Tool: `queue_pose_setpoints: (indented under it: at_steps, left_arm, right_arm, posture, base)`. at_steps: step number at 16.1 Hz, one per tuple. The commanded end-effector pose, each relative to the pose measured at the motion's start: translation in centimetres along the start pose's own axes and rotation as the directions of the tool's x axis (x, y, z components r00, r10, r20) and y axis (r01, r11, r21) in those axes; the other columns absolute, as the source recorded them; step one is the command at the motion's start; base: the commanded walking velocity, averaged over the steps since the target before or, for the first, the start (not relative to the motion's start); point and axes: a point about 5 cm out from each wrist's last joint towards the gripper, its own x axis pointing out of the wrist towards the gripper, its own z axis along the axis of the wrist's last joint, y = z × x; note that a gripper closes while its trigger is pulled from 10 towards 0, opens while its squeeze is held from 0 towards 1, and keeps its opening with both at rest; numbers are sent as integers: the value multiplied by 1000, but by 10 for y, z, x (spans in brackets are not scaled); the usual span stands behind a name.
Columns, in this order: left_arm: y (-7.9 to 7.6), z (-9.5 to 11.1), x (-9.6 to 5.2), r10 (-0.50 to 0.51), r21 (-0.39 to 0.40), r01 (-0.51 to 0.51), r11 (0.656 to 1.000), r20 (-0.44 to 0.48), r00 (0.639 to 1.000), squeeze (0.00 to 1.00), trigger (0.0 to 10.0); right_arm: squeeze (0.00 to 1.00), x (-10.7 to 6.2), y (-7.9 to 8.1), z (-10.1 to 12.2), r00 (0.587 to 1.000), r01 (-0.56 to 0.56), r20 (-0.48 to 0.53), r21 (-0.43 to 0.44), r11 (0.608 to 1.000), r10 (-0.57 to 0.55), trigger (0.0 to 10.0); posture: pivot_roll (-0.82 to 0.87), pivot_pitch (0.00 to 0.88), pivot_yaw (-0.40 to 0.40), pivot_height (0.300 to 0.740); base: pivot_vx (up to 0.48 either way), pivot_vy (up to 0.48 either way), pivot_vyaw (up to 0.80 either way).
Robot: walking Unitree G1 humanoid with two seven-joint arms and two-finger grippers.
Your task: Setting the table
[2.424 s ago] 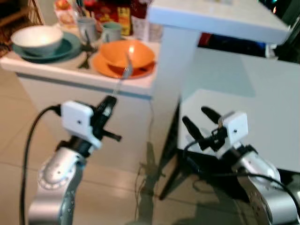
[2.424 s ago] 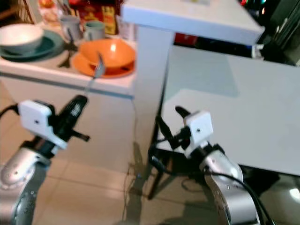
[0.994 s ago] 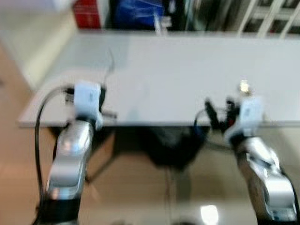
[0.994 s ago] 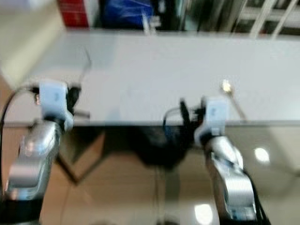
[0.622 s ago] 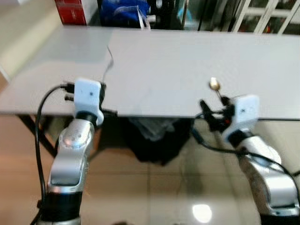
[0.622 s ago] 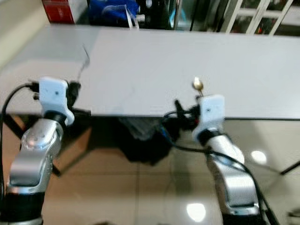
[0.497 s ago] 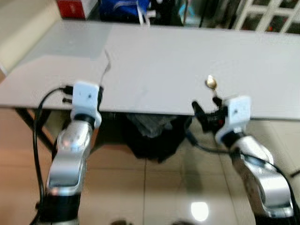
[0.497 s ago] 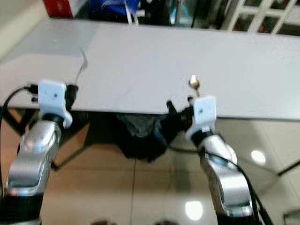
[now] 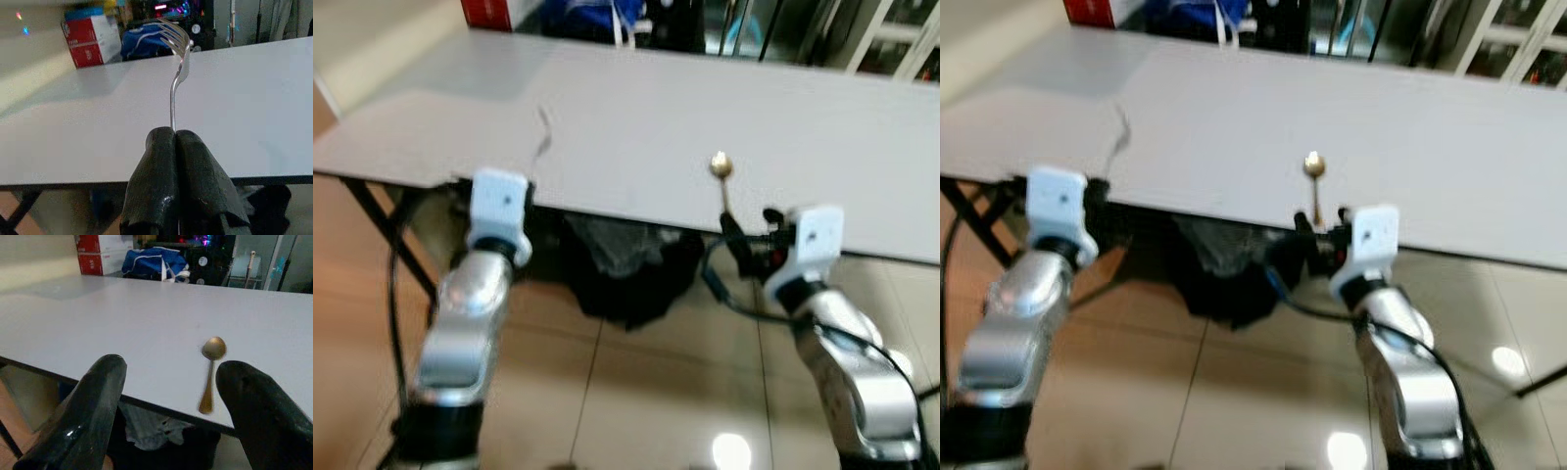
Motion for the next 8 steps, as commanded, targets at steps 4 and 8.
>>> queue_pose_setpoints:
  at_steps: [4, 8]
  left_arm:
    - [-7, 4, 1, -46, 12, 46, 999, 19, 999, 0, 10000]
    - [1, 3, 0, -43, 39, 43, 998, 11, 999, 0, 10000]
  right_arm:
    - [0, -1, 5, -7, 999, 17, -44, 36, 999, -15, 10000]
    - [0, 0, 9, -7, 999, 6, -35, 45, 999, -4, 10000]
  posture:
    - [-29, 22, 38, 740]
    - [-22, 19, 41, 740]
  base:
    - [275, 0, 0]
    - [480, 0, 0]
